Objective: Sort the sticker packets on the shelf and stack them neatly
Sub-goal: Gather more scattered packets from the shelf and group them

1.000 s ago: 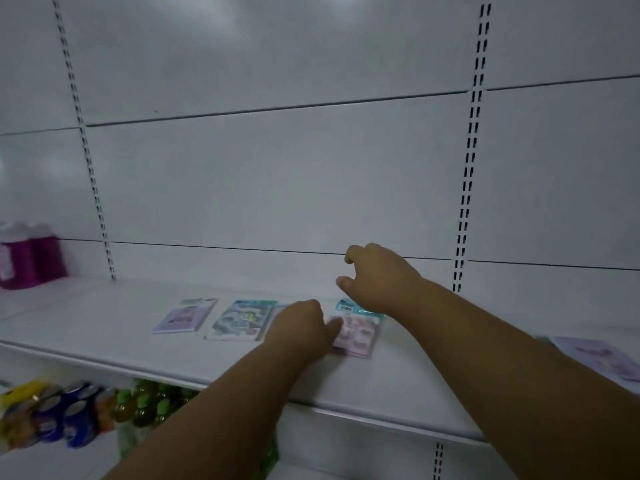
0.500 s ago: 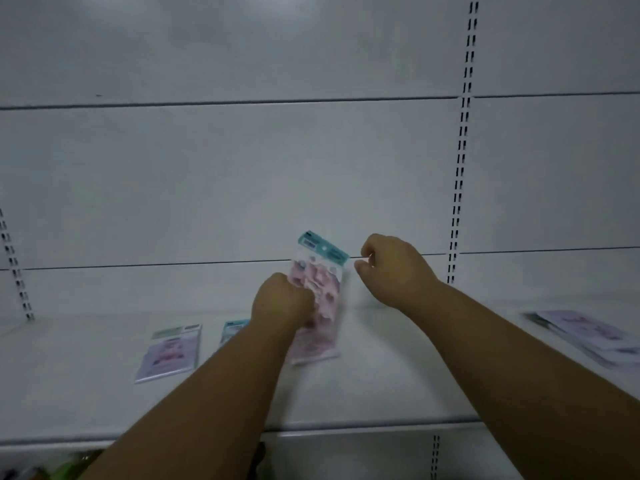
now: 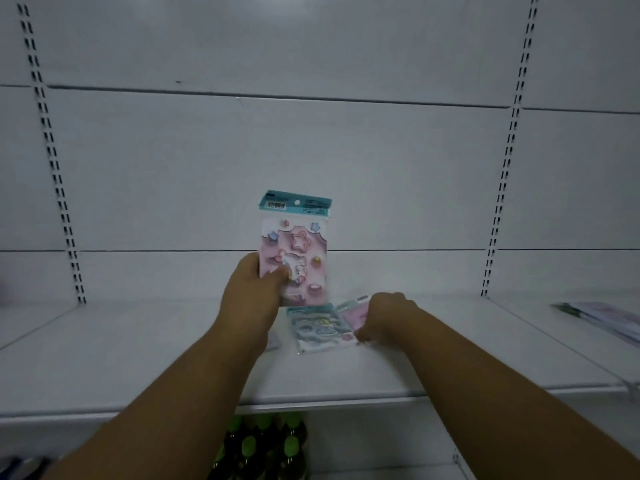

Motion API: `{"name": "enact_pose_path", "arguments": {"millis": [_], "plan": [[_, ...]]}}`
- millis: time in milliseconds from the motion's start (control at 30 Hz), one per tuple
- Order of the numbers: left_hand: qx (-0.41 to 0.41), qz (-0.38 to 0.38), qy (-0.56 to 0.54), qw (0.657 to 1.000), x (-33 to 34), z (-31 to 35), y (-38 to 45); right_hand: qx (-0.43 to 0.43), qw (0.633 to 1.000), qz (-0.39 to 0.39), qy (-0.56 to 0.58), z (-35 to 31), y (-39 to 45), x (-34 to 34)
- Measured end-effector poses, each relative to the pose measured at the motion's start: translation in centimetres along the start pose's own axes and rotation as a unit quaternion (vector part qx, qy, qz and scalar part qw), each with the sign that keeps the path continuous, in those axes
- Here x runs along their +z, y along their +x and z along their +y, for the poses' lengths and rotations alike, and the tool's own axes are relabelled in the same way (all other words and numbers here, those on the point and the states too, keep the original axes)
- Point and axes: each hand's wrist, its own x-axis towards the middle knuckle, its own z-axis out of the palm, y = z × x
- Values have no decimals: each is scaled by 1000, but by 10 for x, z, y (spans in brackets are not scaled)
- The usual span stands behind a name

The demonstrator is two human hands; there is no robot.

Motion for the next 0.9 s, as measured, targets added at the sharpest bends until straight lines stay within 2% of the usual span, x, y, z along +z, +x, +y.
{"name": "enact_pose_path", "arguments": {"millis": [67, 133, 200, 267, 367, 667, 900], "plan": [[-4, -3, -10, 1000, 0, -3, -2, -6, 999, 41, 16, 4, -1, -4], [-16, -5, -17, 1000, 4, -5, -2, -5, 987, 124, 98, 13, -3, -13], [-31, -8, -28, 999, 13, -9, 0, -2, 953, 198, 230, 26, -8, -25], [-47, -17, -28, 998, 31, -12, -2, 5, 903, 250, 349, 45, -17, -37], [-59, -51, -16, 997, 74, -16, -13, 15, 863, 306, 403, 89, -37, -57], [-67, -174, -61, 981, 276, -18, -90, 65, 839, 365, 398, 299, -96, -109], [-80, -158, -75, 981, 408, -15, -139, 77, 847, 332, 409, 436, -91, -133]]}}
